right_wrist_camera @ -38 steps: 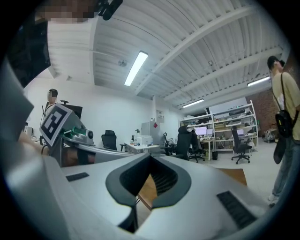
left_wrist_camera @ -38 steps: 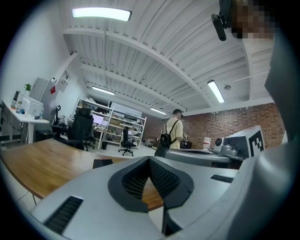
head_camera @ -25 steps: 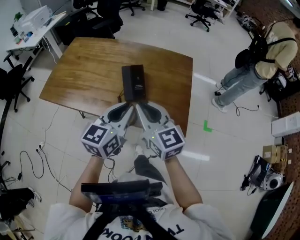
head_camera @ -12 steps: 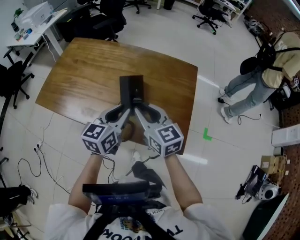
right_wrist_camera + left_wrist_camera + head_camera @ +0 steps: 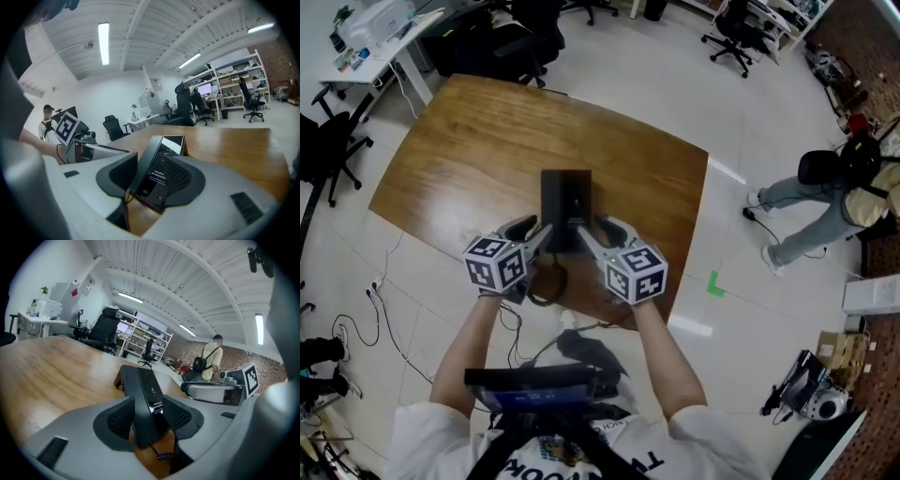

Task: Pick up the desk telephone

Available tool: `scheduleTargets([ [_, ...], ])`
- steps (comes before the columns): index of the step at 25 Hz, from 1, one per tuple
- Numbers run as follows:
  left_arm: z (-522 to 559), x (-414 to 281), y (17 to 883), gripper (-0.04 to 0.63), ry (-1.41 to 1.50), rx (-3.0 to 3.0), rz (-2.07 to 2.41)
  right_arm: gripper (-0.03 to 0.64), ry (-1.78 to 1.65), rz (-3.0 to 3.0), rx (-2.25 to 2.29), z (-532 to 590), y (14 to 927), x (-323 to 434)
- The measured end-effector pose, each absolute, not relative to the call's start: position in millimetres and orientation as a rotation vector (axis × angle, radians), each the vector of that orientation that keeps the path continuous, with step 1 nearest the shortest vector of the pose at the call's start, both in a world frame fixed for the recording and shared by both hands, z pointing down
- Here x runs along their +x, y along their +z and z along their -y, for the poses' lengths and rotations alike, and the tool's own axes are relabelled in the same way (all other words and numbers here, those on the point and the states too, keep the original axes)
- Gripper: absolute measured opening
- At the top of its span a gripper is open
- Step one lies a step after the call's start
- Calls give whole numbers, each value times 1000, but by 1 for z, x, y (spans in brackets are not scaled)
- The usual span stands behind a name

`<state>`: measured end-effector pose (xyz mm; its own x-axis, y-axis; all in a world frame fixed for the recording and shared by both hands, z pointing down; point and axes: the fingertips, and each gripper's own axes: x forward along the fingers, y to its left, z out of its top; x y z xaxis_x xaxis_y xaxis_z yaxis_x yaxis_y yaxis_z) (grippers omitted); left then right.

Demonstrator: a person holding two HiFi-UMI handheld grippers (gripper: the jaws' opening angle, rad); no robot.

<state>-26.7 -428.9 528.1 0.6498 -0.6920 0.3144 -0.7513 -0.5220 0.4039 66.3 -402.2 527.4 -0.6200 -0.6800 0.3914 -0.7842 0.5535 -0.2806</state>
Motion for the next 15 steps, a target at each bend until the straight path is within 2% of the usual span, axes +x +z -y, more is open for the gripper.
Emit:
scheduleTargets([
  [1,434,-29,534,181,156,2344,1124,179,668,2554,1206,406,533,66],
  [3,442,-30,547,187,151,2306,1095,221,732,2550,1171,414,547,67],
  [5,448,-27,560,262,152,2272,1041,221,790,2538,1143,421,559,70],
  [8,457,-24,571,262,171,2266,994,222,886,2531,1110,433,573,72],
  [10,461,-21,577,262,192,2270,963,265,947,2521,1084,440,583,73],
  [15,471,-16,586,262,227,2278,908,265,1041,2494,1053,456,602,75],
])
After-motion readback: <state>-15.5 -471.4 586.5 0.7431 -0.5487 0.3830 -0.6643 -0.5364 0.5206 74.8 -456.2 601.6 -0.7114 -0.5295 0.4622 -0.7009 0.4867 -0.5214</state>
